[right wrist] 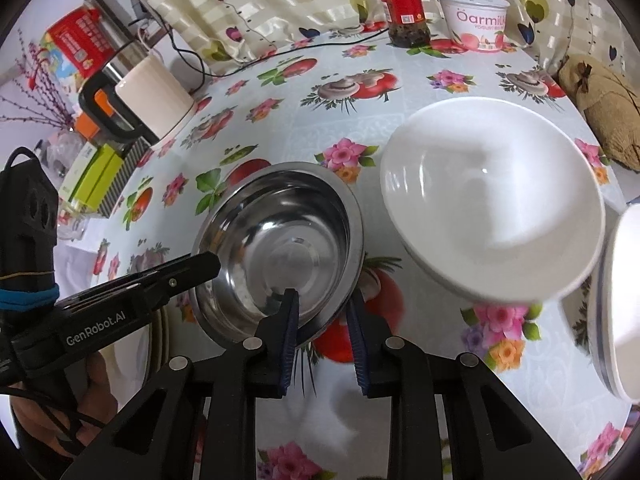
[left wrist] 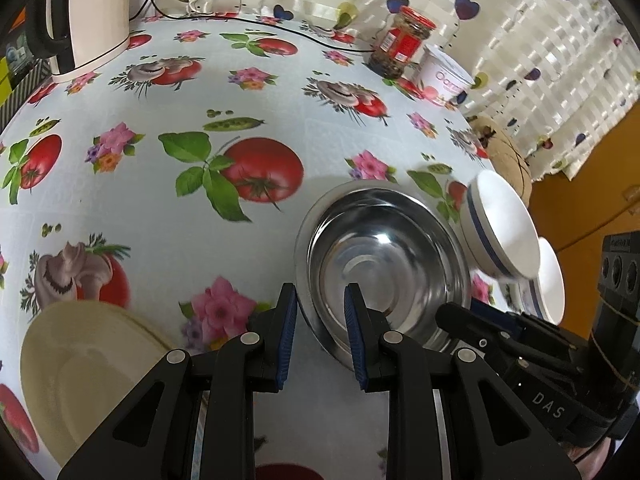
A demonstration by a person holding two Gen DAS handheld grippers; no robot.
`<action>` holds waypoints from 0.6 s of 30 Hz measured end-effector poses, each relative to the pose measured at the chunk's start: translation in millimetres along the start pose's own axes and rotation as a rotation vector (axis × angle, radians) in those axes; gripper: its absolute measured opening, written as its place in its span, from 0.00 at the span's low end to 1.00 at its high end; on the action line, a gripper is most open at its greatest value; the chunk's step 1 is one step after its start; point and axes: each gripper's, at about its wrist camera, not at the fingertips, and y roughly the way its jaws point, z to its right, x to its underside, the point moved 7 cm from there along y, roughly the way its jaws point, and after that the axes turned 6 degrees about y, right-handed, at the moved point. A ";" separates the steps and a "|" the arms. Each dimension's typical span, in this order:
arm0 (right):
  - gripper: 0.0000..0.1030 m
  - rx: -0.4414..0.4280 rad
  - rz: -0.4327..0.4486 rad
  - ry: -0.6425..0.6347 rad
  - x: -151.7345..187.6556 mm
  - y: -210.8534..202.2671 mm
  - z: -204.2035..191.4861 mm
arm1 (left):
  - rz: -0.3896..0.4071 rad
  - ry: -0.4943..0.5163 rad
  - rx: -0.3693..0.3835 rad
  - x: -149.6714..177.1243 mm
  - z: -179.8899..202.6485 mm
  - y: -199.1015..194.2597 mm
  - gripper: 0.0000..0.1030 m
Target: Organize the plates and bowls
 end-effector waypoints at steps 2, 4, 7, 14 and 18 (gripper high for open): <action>0.23 0.003 0.000 -0.001 5.0 -4.3 1.0 | -0.005 0.009 0.004 5.9 3.8 -2.0 0.24; 0.23 0.007 0.000 -0.001 10.7 -8.8 2.9 | -0.015 0.015 0.010 14.0 8.1 -3.9 0.24; 0.23 0.013 -0.002 0.003 21.5 -15.6 7.5 | -0.026 0.026 0.016 24.2 14.9 -6.5 0.24; 0.23 0.024 -0.022 0.013 48.3 -26.3 16.6 | -0.037 0.060 0.032 47.0 30.7 -16.4 0.24; 0.23 0.028 -0.031 0.017 61.5 -30.4 21.1 | -0.044 0.073 0.037 53.0 36.3 -16.3 0.24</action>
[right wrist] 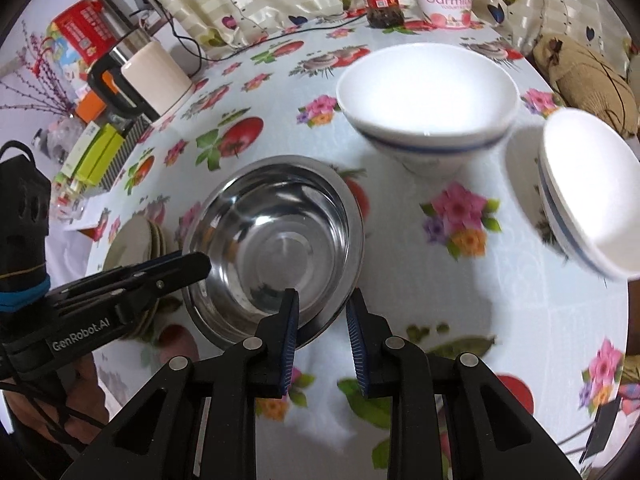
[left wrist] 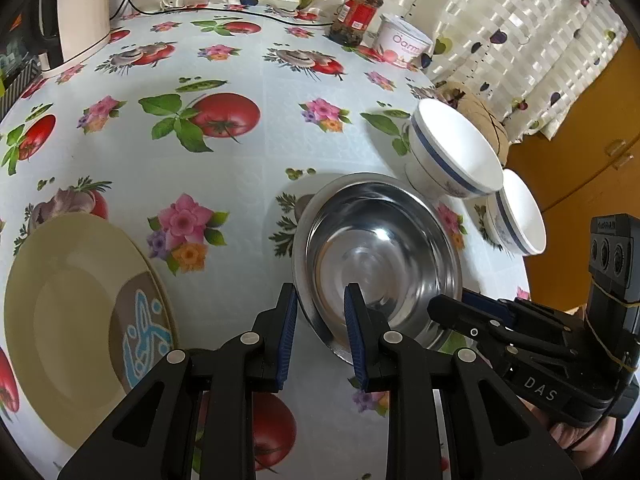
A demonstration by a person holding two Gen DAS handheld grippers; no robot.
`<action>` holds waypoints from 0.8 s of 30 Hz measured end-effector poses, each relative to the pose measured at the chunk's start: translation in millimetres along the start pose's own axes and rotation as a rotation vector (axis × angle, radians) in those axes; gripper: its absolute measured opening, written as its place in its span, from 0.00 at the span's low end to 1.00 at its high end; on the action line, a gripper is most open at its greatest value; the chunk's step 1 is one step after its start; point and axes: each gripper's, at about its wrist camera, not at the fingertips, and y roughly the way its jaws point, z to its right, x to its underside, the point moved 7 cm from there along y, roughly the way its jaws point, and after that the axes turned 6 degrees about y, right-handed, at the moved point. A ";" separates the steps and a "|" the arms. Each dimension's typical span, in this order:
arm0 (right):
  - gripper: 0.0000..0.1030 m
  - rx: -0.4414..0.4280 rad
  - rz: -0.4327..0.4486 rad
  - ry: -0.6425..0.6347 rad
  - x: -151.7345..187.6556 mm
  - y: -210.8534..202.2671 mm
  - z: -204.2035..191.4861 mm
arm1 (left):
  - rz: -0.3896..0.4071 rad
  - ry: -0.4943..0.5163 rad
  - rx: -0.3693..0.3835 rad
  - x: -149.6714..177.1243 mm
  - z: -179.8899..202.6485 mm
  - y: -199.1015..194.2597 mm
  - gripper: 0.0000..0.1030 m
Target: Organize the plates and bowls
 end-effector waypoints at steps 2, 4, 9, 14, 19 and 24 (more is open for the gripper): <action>0.23 0.000 0.000 0.002 2.6 -1.3 2.0 | -0.002 0.002 0.005 0.4 1.2 0.8 0.24; 0.23 0.002 0.004 0.004 3.9 -3.2 3.8 | -0.002 0.008 0.009 0.5 3.1 1.2 0.24; 0.23 0.010 0.014 0.006 3.5 -7.2 8.5 | 0.003 0.019 0.017 -1.1 6.9 2.4 0.24; 0.23 0.019 0.023 0.014 1.6 -9.6 12.8 | 0.015 0.032 0.020 -4.6 10.1 2.4 0.24; 0.23 0.020 0.022 0.017 1.5 -9.9 14.4 | 0.026 0.029 0.021 -6.2 8.5 0.3 0.24; 0.25 0.025 0.023 0.017 1.0 -11.0 15.5 | 0.036 0.008 0.018 -7.6 3.3 -3.0 0.24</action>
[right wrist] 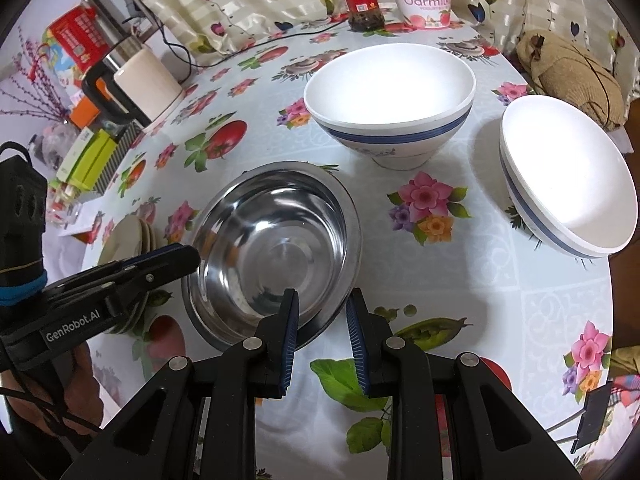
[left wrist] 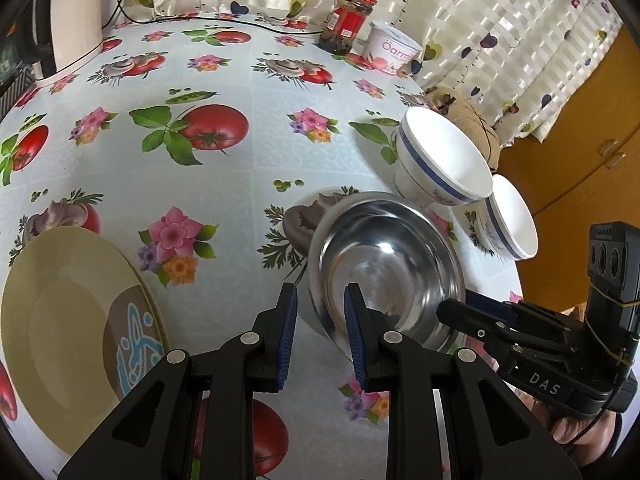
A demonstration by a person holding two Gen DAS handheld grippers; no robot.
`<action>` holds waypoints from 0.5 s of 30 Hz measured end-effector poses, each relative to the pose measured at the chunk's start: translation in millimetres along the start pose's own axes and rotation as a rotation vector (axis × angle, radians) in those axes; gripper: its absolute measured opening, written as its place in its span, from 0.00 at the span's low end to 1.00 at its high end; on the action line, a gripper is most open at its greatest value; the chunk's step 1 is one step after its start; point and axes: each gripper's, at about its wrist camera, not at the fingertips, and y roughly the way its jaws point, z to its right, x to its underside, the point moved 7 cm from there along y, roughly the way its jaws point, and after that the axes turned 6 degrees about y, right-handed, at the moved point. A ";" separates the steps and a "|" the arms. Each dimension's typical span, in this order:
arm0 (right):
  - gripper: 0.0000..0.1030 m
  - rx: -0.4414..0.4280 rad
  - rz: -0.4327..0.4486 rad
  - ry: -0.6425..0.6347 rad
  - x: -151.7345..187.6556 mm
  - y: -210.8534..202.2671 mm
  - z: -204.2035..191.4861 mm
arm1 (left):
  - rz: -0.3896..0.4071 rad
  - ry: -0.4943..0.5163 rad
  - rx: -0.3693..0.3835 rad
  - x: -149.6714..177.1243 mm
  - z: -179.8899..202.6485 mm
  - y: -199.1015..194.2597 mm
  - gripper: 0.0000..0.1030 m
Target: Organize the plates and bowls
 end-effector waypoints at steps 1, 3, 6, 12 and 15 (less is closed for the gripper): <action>0.28 0.002 0.003 0.000 -0.6 -0.3 -0.6 | 0.002 -0.003 -0.002 -0.5 -0.8 -0.8 0.24; 0.33 0.005 0.011 0.001 -1.9 -2.4 0.7 | 0.008 -0.006 -0.004 -1.4 -1.5 -2.6 0.24; 0.34 0.011 0.022 0.003 -3.9 -6.8 3.6 | 0.016 -0.006 -0.005 -2.8 -1.2 -5.7 0.24; 0.34 0.023 0.054 0.004 -9.5 -17.6 6.5 | 0.040 0.002 -0.012 -10.5 0.8 -14.2 0.24; 0.34 0.025 0.071 -0.002 -12.2 -24.5 6.0 | 0.053 0.009 -0.013 -15.7 3.2 -18.2 0.24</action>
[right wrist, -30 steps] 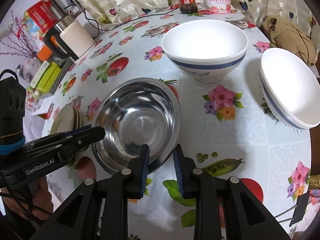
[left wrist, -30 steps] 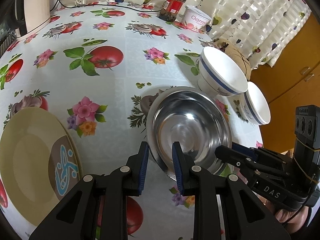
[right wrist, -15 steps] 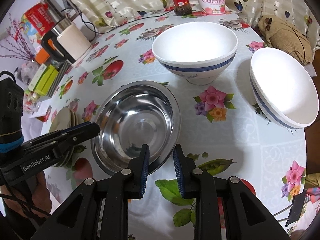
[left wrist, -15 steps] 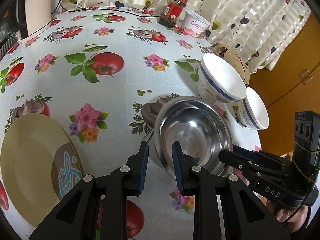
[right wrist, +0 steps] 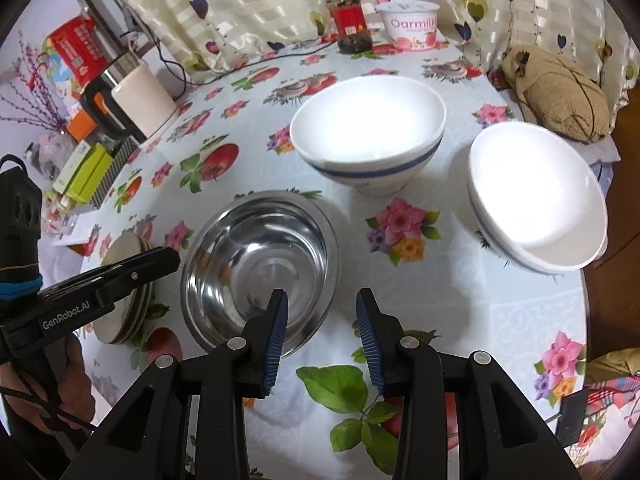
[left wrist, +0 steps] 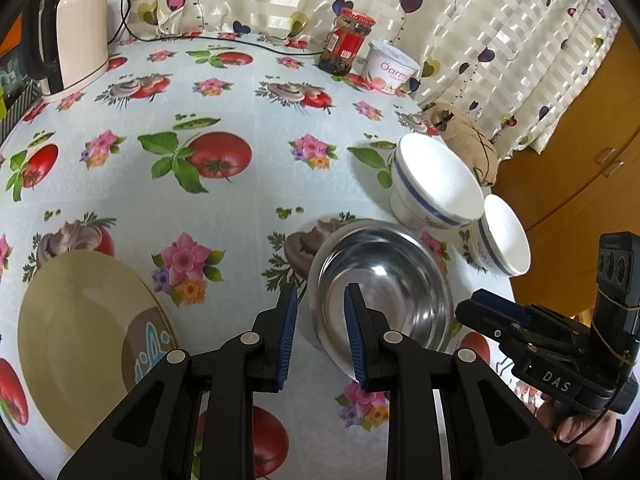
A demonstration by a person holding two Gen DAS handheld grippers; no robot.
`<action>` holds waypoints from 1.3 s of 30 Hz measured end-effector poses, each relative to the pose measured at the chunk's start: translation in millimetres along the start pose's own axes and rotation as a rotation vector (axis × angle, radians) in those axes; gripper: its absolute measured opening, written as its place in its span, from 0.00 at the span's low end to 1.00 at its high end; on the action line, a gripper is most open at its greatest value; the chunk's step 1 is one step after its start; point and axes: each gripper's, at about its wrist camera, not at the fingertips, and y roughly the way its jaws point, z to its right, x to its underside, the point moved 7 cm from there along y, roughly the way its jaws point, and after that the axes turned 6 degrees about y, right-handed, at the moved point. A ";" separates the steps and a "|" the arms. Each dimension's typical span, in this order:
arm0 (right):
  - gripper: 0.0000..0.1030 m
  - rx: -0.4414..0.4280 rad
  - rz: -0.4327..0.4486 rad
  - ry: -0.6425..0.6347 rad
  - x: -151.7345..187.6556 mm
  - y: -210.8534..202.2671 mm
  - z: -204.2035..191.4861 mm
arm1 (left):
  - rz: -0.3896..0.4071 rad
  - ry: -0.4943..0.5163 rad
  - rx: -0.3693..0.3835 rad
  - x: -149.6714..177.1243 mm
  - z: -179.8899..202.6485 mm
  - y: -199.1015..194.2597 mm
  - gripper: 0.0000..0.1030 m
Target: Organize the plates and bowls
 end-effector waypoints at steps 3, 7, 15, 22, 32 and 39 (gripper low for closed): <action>0.34 0.002 0.017 -0.008 -3.3 -5.8 -1.2 | 0.008 0.011 0.000 -4.3 4.3 -2.5 0.24; 0.34 0.002 0.035 -0.012 -6.6 -12.6 -1.8 | 0.017 0.028 0.004 -10.3 11.3 -5.3 0.24; 0.34 0.001 0.067 -0.013 -13.0 -23.3 0.3 | 0.025 0.047 0.015 -17.4 23.1 -7.4 0.24; 0.34 0.001 0.081 -0.012 -16.6 -27.7 2.4 | 0.023 0.058 0.022 -21.8 30.9 -6.0 0.24; 0.34 0.001 0.091 -0.008 -21.3 -30.3 5.1 | 0.020 0.066 0.025 -27.3 36.7 -3.3 0.24; 0.34 -0.002 0.093 -0.006 -23.9 -31.3 6.5 | 0.022 0.073 0.028 -33.1 40.9 -2.1 0.24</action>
